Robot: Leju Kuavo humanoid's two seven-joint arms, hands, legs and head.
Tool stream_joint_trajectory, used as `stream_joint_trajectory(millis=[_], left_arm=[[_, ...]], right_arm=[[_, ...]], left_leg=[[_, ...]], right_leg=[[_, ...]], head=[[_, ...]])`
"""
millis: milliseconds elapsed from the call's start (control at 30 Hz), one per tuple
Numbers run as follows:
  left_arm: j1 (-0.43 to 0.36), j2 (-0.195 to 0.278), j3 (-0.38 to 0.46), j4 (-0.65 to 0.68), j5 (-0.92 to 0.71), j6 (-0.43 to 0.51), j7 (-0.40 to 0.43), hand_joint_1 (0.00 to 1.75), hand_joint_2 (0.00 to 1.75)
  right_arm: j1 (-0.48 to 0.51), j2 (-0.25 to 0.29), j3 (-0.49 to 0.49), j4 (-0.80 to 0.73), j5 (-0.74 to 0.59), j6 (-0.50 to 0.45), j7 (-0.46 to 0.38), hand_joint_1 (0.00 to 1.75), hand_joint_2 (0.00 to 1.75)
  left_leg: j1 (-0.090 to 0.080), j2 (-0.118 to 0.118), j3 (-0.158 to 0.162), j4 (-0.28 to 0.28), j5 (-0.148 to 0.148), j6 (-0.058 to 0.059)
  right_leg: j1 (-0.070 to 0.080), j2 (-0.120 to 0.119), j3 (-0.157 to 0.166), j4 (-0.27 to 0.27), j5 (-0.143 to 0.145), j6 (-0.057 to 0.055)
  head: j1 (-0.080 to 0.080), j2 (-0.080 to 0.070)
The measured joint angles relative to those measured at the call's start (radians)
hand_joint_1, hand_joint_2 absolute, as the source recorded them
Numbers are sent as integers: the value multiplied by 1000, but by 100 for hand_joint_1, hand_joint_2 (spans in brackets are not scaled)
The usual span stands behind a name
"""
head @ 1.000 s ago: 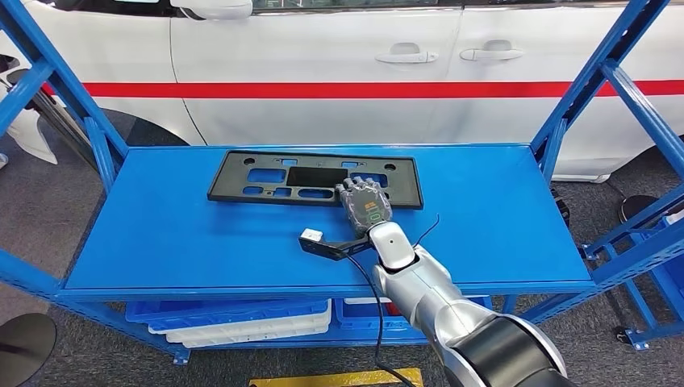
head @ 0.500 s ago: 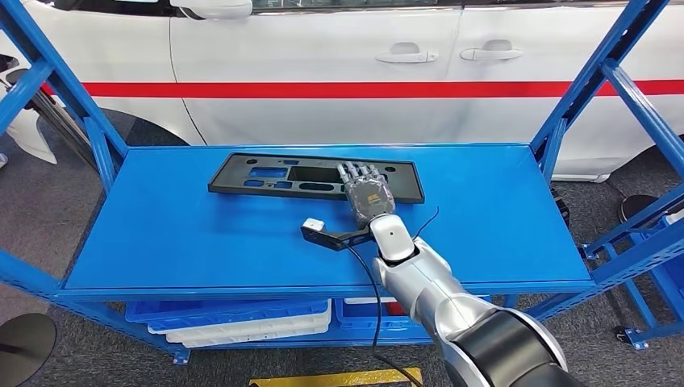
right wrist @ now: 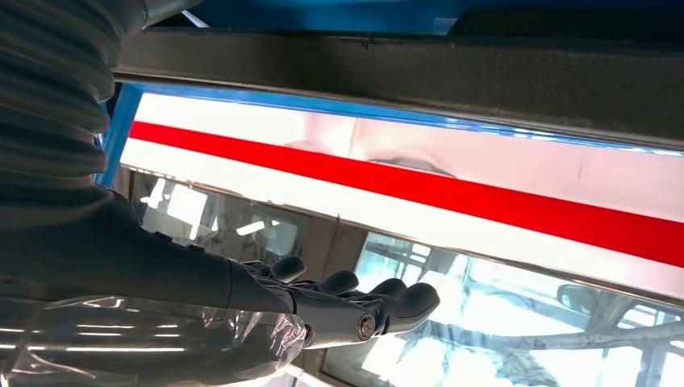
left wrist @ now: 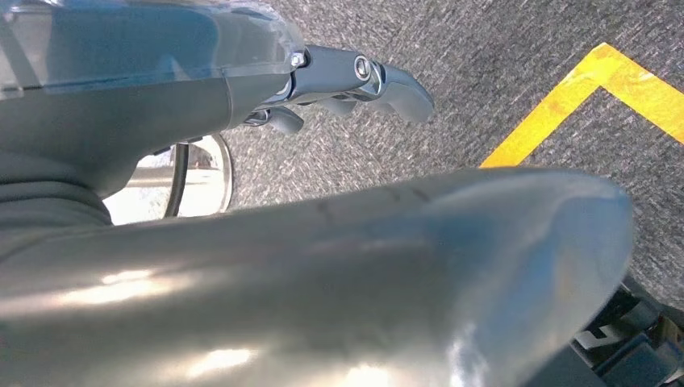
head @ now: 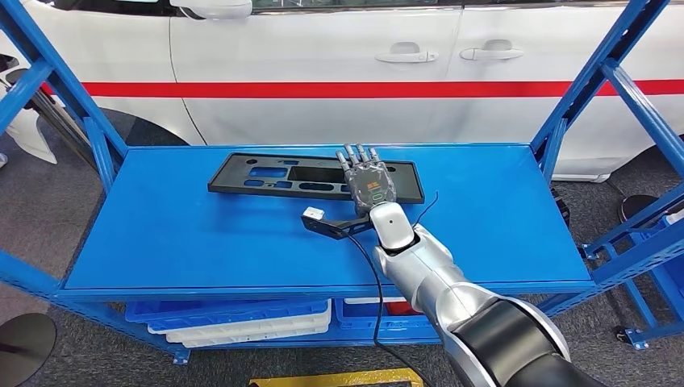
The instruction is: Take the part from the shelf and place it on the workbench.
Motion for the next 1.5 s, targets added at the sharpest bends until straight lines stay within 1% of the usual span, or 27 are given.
stream_joint_trajectory(millis=[267, 433, 467, 500, 567, 600, 633, 1000, 1500], left_arm=[[0, -4, 13, 0, 7, 18, -9, 0, 0], [0, -6, 32, 0, 23, 30, -21, 0, 0], [0, -7, 34, 0, 23, 31, -22, 0, 0], [0, -7, 35, 0, 23, 32, -23, 0, 0], [0, -8, 35, 0, 23, 33, -24, 0, 0], [1, -8, 35, 0, 22, 34, -25, 0, 0], [1, -8, 35, 0, 22, 35, -27, 0, 0], [8, -13, 35, 0, 9, 55, -53, 0, 0], [11, -14, 35, 0, 3, 56, -56, 0, 0]], right_arm=[[1, 0, 9, 1, -1, 0, 1, 0, 175], [14, 0, 9, 5, -2, -1, -14, 0, 175], [18, 0, 9, 5, -2, -1, -16, 6, 175], [21, 0, 9, 6, -2, -1, -16, 38, 175], [24, 0, 9, 7, -2, -1, -17, 126, 175], [25, 0, 9, 8, -2, -1, -18, 164, 175], [26, 0, 9, 9, -2, -1, -19, 175, 175], [42, 0, 9, 14, -4, -6, -33, 175, 175], [43, 0, 9, 14, -3, -13, -37, 175, 175]], left_leg=[[0, 0, 0, 0, 0, 0], [0, 0, 0, 0, 0, 0], [0, 0, 0, 0, 0, 0], [0, 0, 0, 0, 0, 0], [0, 0, 0, 0, 0, 0], [0, 0, -1, 0, 0, 0], [0, 0, -1, 0, 0, 0], [0, 0, -1, 0, 0, 0], [0, 0, 0, 0, 0, 0]], right_leg=[[0, 0, 0, 0, 0, 0], [0, 0, 0, 0, 0, 0], [0, 0, 0, 0, 0, 0], [0, 0, -1, 0, 0, 0], [0, 0, -1, 0, 0, 0], [0, 0, -1, 0, 0, 0], [0, 0, -1, 0, 0, 0], [0, 0, -1, 0, 0, 0], [0, 0, 0, 0, 0, 0]], head=[[0, 0], [0, 0], [0, 0], [0, 0], [0, 0], [0, 0], [0, 0], [0, 0], [0, 0]])
